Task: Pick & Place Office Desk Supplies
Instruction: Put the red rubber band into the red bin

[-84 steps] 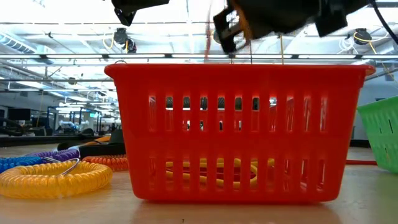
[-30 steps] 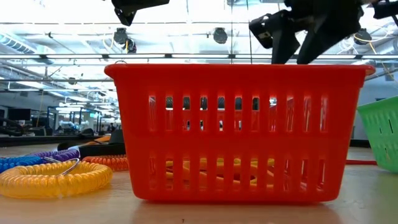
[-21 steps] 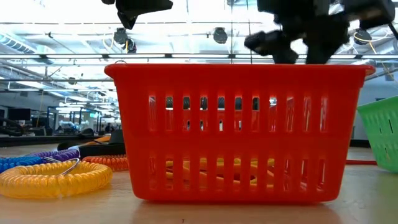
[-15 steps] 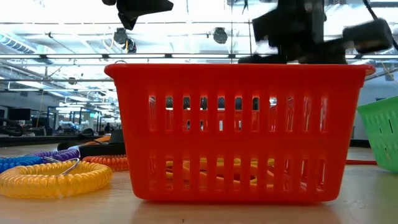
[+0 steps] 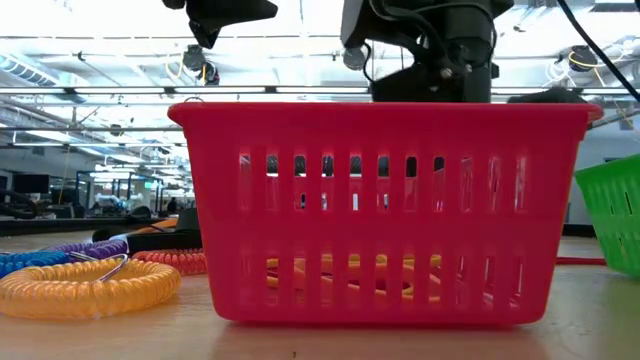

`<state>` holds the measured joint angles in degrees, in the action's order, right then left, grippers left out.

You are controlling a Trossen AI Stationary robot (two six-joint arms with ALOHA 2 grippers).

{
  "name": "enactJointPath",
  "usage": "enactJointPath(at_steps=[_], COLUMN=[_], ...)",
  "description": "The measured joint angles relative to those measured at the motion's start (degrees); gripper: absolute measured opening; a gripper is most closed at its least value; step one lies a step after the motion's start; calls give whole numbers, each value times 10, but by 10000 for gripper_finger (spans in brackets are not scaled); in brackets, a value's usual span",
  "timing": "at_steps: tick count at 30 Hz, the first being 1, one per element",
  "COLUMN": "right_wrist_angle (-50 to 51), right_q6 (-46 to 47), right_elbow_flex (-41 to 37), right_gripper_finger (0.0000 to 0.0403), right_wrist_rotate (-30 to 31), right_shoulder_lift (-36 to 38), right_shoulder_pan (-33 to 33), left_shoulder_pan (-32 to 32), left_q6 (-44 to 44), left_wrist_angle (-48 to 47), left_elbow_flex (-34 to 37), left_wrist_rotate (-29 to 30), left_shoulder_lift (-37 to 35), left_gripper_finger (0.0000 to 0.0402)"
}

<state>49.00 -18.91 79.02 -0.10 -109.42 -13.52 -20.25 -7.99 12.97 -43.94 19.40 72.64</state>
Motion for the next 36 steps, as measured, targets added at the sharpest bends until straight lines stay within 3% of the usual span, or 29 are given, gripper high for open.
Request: enactJointPath(at_steps=[21,36], right_wrist_angle=[-33,-53], right_q6=[48,-9], right_elbow_flex=[0,-57], right_gripper_finger=[147,151], right_wrist_rotate=[-31,-30], right_shoulder_lift=[2,2], right_shoulder_pan=[15,15], left_shoulder_pan=[0,0], left_q6=[-12,-16], left_wrist_angle=[-8,-8], left_elbow_flex=[0,0], left_wrist_rotate=[0,0], left_shoulder_lift=[0,0], left_gripper_finger=[157,157])
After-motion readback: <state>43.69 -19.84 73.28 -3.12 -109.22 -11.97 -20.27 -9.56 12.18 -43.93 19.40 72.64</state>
